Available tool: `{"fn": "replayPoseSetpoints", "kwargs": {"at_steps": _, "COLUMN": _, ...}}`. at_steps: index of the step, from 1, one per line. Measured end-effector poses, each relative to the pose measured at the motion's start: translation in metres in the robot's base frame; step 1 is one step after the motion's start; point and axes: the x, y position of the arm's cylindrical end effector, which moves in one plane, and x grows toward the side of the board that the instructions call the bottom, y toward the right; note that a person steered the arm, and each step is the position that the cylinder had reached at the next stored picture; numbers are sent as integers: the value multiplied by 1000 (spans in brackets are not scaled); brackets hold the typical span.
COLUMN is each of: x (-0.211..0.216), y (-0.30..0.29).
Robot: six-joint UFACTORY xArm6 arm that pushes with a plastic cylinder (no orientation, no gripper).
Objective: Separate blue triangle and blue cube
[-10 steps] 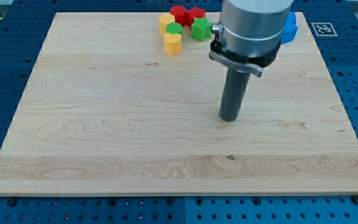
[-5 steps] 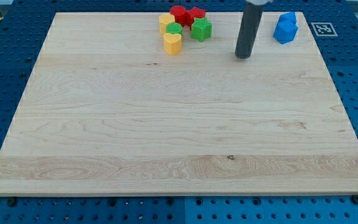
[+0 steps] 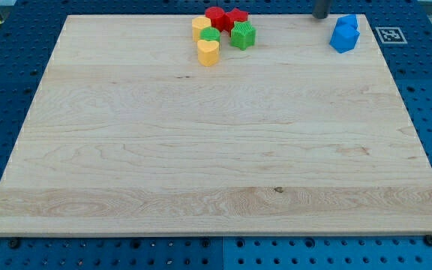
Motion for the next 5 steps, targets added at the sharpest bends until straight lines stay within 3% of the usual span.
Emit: {"fn": "replayPoseSetpoints", "kwargs": {"at_steps": 5, "x": 1, "y": 125}}
